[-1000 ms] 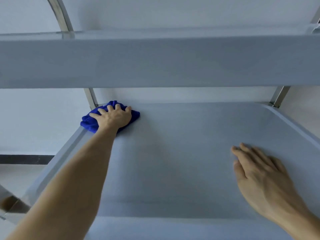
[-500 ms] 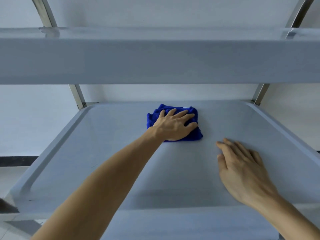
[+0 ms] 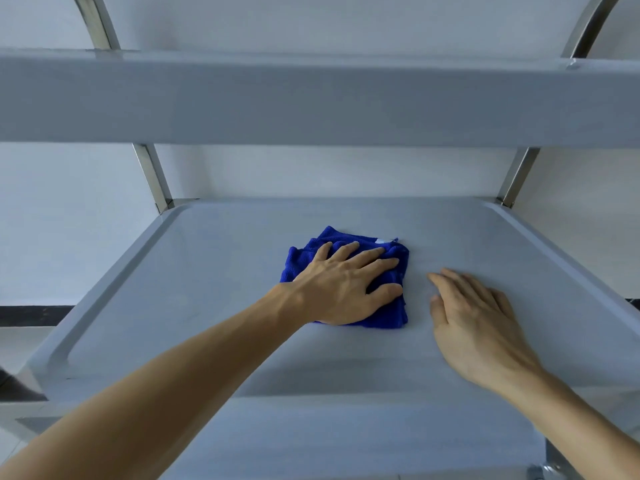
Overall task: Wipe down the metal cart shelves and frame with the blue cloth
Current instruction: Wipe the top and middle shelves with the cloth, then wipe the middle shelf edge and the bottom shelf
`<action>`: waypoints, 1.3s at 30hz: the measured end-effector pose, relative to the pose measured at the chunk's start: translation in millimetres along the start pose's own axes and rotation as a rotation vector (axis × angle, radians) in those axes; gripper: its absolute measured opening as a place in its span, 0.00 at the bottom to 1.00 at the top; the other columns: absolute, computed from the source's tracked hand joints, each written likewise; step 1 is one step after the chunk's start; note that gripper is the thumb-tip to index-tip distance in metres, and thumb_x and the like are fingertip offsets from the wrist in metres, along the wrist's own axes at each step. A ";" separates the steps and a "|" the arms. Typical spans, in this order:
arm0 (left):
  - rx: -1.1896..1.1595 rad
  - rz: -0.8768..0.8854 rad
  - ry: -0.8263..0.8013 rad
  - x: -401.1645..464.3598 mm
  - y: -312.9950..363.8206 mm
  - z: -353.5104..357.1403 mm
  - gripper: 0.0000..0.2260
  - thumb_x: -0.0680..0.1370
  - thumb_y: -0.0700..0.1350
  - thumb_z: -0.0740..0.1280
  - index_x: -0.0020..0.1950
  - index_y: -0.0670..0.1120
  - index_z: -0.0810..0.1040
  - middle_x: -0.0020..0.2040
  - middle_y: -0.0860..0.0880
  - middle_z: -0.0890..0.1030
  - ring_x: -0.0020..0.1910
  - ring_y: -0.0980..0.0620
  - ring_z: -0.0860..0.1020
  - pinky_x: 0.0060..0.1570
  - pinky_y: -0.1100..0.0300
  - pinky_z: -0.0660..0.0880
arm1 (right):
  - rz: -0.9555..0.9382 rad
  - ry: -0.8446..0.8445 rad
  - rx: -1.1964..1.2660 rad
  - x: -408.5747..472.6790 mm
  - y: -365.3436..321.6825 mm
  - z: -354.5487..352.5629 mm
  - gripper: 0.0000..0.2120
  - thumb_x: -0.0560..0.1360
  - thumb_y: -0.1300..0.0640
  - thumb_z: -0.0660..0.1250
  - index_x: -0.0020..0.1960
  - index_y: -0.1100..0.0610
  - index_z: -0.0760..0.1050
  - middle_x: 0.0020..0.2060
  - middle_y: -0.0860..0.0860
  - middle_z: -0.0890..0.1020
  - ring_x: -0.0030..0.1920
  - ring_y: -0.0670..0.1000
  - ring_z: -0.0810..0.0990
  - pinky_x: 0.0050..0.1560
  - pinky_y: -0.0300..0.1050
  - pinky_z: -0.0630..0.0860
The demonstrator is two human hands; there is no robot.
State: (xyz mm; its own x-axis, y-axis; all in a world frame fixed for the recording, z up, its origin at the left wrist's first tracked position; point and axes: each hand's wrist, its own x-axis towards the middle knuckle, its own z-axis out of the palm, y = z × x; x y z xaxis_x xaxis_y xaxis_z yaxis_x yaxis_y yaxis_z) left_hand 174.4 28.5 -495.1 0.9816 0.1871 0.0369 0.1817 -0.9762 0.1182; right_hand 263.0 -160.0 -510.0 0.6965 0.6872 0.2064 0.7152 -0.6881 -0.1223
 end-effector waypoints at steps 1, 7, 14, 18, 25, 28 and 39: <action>0.002 -0.014 0.001 -2.8 3.5 -0.1 0.28 0.79 0.67 0.43 0.78 0.61 0.54 0.80 0.59 0.52 0.79 0.50 0.50 0.75 0.40 0.46 | -0.001 0.002 0.010 0.0 0.6 0.0 0.22 0.83 0.53 0.49 0.76 0.52 0.61 0.76 0.47 0.64 0.76 0.49 0.59 0.73 0.49 0.57; 0.008 -0.056 0.053 -39.7 22.9 4.3 0.29 0.77 0.69 0.43 0.77 0.62 0.56 0.80 0.60 0.54 0.78 0.52 0.52 0.75 0.43 0.48 | -0.003 -0.002 0.103 2.1 -1.8 -3.8 0.19 0.84 0.55 0.50 0.74 0.52 0.65 0.73 0.48 0.69 0.74 0.51 0.64 0.72 0.52 0.59; -0.005 -0.051 0.151 -98.4 58.1 4.4 0.25 0.79 0.67 0.47 0.73 0.62 0.65 0.77 0.62 0.62 0.75 0.54 0.61 0.71 0.48 0.56 | 0.016 0.012 0.223 -11.5 -0.1 -14.4 0.16 0.82 0.59 0.55 0.66 0.54 0.72 0.66 0.53 0.77 0.65 0.58 0.75 0.66 0.56 0.70; 0.099 0.032 0.243 -133.1 73.6 13.9 0.26 0.78 0.67 0.49 0.76 0.62 0.60 0.78 0.61 0.59 0.76 0.53 0.57 0.74 0.49 0.55 | 0.015 0.018 0.237 -12.6 -2.5 -19.6 0.16 0.81 0.59 0.54 0.65 0.53 0.73 0.66 0.53 0.77 0.65 0.57 0.74 0.66 0.57 0.70; -0.067 -0.144 0.464 -173.1 34.3 -1.0 0.14 0.82 0.56 0.54 0.64 0.61 0.74 0.62 0.62 0.77 0.59 0.55 0.75 0.57 0.58 0.68 | -0.293 0.419 0.482 -33.1 -40.9 -22.8 0.10 0.81 0.55 0.61 0.56 0.55 0.80 0.56 0.52 0.82 0.59 0.55 0.78 0.62 0.54 0.72; -0.185 -0.298 0.473 -176.1 19.0 6.7 0.14 0.82 0.53 0.52 0.60 0.61 0.75 0.57 0.63 0.79 0.55 0.54 0.76 0.52 0.56 0.71 | -0.520 0.362 0.532 -55.7 -72.3 -23.0 0.17 0.78 0.43 0.61 0.58 0.52 0.79 0.57 0.46 0.82 0.61 0.50 0.77 0.64 0.49 0.72; -0.395 -0.286 0.835 -165.7 22.3 10.1 0.14 0.82 0.41 0.56 0.59 0.55 0.77 0.49 0.63 0.80 0.49 0.63 0.77 0.47 0.62 0.75 | -0.762 0.204 -0.020 -63.4 -79.6 3.9 0.38 0.71 0.29 0.63 0.77 0.40 0.59 0.70 0.42 0.72 0.67 0.50 0.73 0.59 0.53 0.73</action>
State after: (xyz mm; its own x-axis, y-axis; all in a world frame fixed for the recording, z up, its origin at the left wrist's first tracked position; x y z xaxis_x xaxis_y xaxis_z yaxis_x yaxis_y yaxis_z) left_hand 16.4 -25.3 -508.6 0.5181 0.5783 0.6302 0.2253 -0.8030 0.5517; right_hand 162.1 -147.9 -517.1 -0.0105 0.9164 0.4002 0.9886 -0.0506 0.1417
